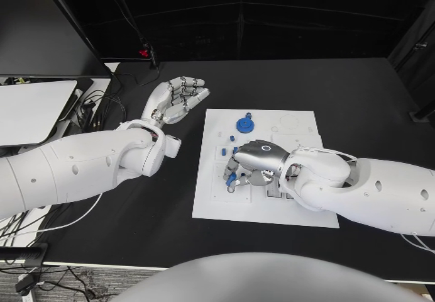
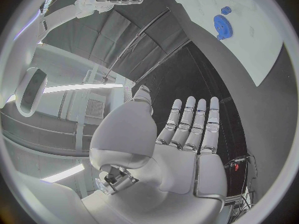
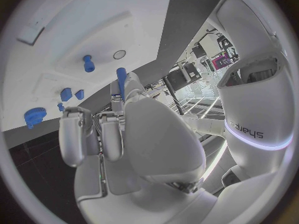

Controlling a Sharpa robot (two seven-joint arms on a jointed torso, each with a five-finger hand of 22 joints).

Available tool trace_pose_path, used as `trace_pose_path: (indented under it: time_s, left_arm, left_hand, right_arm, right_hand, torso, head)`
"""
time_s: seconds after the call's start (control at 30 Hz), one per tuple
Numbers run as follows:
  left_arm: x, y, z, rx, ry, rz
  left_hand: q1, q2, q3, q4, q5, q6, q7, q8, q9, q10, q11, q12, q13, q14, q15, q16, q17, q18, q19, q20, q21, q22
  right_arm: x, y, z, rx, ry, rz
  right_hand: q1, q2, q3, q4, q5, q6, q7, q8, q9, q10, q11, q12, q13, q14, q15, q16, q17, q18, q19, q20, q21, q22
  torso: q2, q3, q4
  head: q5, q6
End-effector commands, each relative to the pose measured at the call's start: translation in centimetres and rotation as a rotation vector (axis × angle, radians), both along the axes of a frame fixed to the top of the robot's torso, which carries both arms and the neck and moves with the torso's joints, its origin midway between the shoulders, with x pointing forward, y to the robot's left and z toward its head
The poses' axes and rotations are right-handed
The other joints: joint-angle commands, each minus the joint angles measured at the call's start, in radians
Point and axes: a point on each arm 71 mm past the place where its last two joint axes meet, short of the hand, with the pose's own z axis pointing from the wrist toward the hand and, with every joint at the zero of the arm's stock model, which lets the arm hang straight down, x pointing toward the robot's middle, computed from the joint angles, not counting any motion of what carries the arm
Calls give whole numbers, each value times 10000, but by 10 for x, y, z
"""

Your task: Assemble the parts on the task board

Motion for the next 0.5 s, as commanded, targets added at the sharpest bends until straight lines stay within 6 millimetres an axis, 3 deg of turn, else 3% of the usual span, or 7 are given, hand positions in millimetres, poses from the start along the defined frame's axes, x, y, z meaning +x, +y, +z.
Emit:
trace_pose_path:
  time_s: [0.03, 0.23, 0.5]
  left_arm:
    - [-1, -1, 4, -133, -414, -202]
    - [-1, -2, 4, -135, -410, -207]
    - [-1, -1, 4, -130, -408, -197]
  left_hand:
    - [14, 77, -62, 9, 45, -72, 1138, 51, -15, -61, 5, 51, -13, -62, 16, 29, -16, -45, 65, 15, 50, -15]
    - [25, 87, -78, 10, 58, -78, 1138, 65, -19, -67, 5, 66, -14, -66, 16, 45, -33, -44, 68, 15, 51, -24]
    - [25, 87, -78, 10, 58, -78, 1138, 65, -19, -67, 5, 66, -14, -66, 16, 45, -33, -44, 68, 15, 51, -24]
  right_arm:
    - [-2, 3, -3, -663, -256, 300]
    - [-2, 4, -5, -903, -323, 288]
    - [-2, 6, -6, -995, -306, 400]
  right_hand:
    - [79, 22, 69, 1, 33, 66, -4, 33, 5, 59, 29, -14, 11, 867, -23, 60, 1659, 40, 487, -34, -17, 2174]
    - [83, 26, 71, 2, 32, 59, 2, 23, 1, 54, 34, -34, 11, 868, -19, 61, 1660, 42, 483, -32, -23, 2172]
    - [83, 29, 72, 5, 33, 56, 6, 16, -2, 52, 38, -45, 11, 870, -16, 66, 1671, 41, 485, -30, -19, 2174]
  torso:
    - [3, -2, -10]
    - [8, 1, 5]
    - [5, -4, 1]
  head:
    - [-43, 0]
    - [-196, 0]
    - [-237, 0]
